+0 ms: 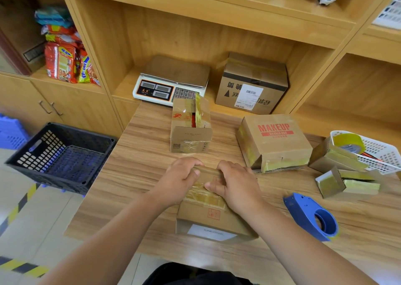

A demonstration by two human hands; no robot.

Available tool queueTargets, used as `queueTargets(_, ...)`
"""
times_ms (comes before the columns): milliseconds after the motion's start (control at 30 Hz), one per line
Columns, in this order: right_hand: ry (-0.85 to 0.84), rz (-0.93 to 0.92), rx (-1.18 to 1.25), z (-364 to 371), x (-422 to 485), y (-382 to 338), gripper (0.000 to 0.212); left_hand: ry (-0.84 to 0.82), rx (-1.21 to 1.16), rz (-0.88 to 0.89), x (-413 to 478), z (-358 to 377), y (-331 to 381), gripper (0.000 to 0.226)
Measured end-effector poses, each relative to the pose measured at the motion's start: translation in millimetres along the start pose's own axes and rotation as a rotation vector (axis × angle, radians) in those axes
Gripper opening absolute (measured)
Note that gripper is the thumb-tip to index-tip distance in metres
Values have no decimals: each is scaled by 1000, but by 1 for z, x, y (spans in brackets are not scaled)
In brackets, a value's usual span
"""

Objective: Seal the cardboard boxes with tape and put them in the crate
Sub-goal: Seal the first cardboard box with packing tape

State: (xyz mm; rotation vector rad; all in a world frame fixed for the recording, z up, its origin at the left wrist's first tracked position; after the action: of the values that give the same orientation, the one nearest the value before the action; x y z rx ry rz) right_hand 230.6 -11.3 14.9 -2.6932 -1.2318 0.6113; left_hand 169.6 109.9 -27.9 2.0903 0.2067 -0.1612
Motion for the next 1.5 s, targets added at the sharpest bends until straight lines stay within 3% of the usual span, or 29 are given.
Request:
queueTargets(167, 67, 37, -16, -4, -2, 0, 37, 24, 34, 39, -3, -2, 5, 26)
queueTargets(333, -24, -24, -97, 11, 0, -17, 80, 33, -11, 55, -4, -2, 4, 27)
queueTargets(433, -6, -22, -79, 8, 3, -18, 71, 16, -76, 71, -5, -1, 3, 30)
queueTargets(600, 61, 35, -12, 3, 6, -10, 32, -106, -66, 82, -9, -1, 5, 37)
queueTargets(833, 96, 33, -63, 3, 4, -10, 26, -401, -100, 4, -21, 5, 0, 89)
queueTargets(1100, 36, 13, -87, 8, 8, -12, 36, -220, -182, -25, -11, -6, -3, 45)
queueTargets(1300, 29, 22, -110, 11, 6, -17, 83, -58, -170, -8, -5, -13, 3, 26)
queueTargets(1400, 39, 47, -145, 11, 7, -18, 83, -58, -132, 42, -5, -13, 7, 25)
queueTargets(1500, 61, 40, -133, 9, 8, -18, 67, -54, -107, 53, -5, -13, 8, 23)
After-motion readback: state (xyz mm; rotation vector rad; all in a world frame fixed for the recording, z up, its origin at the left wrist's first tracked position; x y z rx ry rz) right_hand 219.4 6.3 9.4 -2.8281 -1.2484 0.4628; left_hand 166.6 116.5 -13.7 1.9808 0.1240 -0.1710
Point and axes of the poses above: each hand's wrist, its own x-axis towards the middle knuckle, its own z-axis out of the palm, y = z × x, the point moved 9 cm from there along x, towards the middle knuckle, and after that the axes turned 13 degrees about -y, right-handed, at the moved point
